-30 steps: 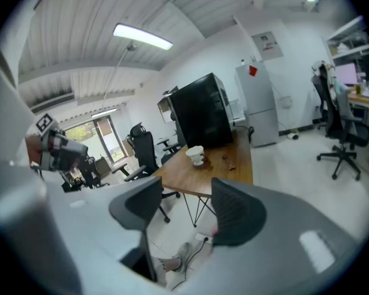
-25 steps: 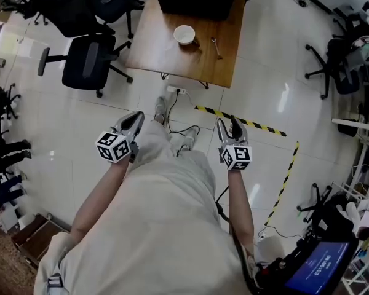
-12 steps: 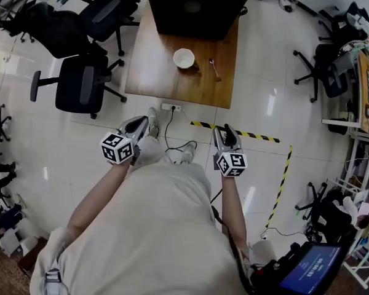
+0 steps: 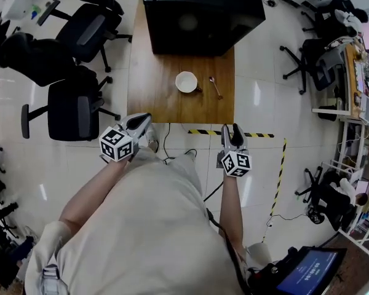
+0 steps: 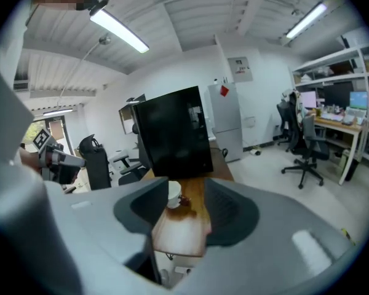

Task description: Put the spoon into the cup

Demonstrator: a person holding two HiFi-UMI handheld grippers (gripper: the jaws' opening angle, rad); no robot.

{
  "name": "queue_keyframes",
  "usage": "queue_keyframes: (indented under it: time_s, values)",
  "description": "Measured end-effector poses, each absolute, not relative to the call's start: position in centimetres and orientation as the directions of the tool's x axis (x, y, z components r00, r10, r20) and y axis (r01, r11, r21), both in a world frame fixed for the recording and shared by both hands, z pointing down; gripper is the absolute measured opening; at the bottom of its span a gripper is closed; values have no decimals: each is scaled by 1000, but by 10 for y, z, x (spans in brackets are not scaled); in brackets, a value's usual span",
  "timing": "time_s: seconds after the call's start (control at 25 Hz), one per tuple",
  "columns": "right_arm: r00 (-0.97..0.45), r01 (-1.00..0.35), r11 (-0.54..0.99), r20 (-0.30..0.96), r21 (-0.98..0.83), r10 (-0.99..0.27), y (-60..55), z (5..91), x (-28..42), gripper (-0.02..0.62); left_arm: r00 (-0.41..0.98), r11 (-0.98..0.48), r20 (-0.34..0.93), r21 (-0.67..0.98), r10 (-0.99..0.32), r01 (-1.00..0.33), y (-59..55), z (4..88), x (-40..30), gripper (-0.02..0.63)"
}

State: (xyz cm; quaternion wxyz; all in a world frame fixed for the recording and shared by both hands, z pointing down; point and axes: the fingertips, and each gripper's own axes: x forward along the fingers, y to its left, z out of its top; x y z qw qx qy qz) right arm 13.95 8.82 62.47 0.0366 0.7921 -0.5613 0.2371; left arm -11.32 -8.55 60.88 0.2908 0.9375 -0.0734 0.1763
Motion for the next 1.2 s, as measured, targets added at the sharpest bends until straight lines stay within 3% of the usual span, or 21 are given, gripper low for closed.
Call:
queue_keyframes:
  time_s: [0.24,0.6,1.04,1.2]
  values:
    - [331,-866,-464,483,-186,-811,94,623,140,184,928,-833,369,529,57,-159,-108,615,-99,-20]
    - [332,-885,-451,526,-114,-784,81,623,166,184,934,-847,350,516,76,-125,-118,613,-79,-21]
    - [68,-980,-182,712,-84,-698,42,749,200,184,897,-840,433,453,-85,-298,-97,621,-36,-20]
    - [13,-986,-132,749,-100,-663,26,787,205,183,889,-838,404,392,-214,-380,-119,601,-25,-18]
